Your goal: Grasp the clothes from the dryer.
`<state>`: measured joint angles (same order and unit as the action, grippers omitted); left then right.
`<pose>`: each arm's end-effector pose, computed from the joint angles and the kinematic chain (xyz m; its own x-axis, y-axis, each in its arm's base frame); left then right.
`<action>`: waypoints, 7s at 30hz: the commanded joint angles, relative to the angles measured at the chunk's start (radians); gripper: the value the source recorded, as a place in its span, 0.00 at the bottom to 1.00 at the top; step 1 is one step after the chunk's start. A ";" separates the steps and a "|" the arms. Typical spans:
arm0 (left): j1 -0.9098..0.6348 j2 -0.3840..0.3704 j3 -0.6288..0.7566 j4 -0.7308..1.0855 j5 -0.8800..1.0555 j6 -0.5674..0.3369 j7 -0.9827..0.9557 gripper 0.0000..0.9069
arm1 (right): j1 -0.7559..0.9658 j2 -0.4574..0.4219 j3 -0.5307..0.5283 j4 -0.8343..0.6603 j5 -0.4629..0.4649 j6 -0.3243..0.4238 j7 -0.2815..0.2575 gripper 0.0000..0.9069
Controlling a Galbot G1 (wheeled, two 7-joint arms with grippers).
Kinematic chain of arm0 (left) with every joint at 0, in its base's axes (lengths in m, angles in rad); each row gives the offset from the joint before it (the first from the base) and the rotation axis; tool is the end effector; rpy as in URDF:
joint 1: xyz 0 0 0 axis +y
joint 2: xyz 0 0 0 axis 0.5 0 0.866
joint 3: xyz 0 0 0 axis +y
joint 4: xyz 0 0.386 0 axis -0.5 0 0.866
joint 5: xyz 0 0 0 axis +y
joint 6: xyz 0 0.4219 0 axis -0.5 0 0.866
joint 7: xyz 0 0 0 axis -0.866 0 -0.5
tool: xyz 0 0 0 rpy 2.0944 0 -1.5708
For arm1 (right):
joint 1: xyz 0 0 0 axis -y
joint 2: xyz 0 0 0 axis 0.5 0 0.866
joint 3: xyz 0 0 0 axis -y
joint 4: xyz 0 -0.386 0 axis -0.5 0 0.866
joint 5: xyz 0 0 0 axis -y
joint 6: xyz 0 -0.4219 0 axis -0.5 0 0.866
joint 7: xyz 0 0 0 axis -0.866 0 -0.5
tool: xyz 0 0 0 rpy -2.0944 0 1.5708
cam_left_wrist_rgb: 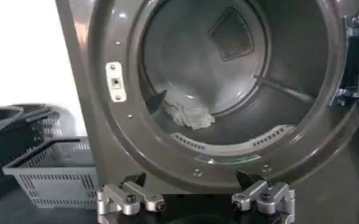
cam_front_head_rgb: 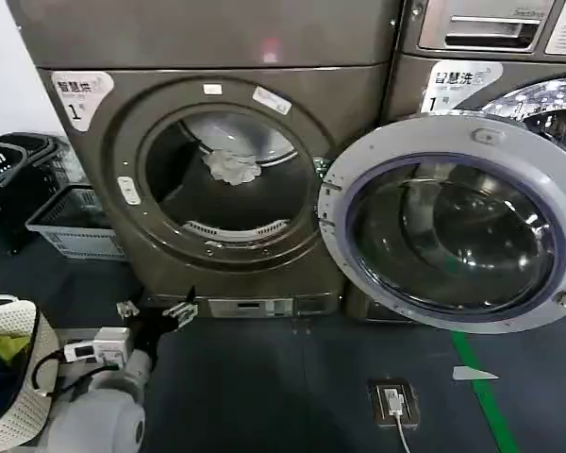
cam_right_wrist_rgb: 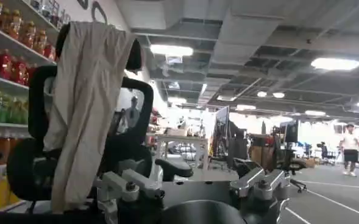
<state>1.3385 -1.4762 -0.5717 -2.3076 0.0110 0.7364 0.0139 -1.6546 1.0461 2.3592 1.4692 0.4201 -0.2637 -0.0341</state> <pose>0.2701 0.0246 -0.1860 -0.9583 -0.0414 0.2829 -0.0104 0.9939 0.1101 -0.1862 -0.5654 -0.0754 -0.0180 0.9746 -0.2233 0.9948 -0.0049 -0.1014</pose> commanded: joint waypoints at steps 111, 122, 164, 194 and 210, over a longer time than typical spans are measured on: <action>-0.013 -0.002 0.009 0.039 0.018 0.049 0.005 1.00 | -0.016 0.024 0.018 -0.049 0.040 0.076 0.040 1.00; -0.089 -0.001 -0.010 0.127 0.058 0.049 0.008 1.00 | -0.007 0.026 -0.002 -0.044 0.038 0.101 0.043 1.00; -0.999 -0.080 -0.045 1.337 0.274 -0.453 0.062 1.00 | 0.033 0.015 -0.064 -0.046 0.032 0.116 0.039 1.00; -1.178 -0.040 -0.059 1.492 1.694 -0.873 0.956 1.00 | 0.039 0.008 -0.085 -0.049 0.006 0.126 0.033 1.00; -1.198 -0.032 -0.076 1.506 1.616 -0.920 1.215 1.00 | 0.045 0.014 -0.103 -0.039 -0.001 0.135 0.034 1.00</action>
<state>0.1487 -1.5100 -0.6441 -0.8180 1.5778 -0.1570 1.1600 -1.6120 1.0585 2.2590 1.4263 0.4193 -0.1297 -0.0006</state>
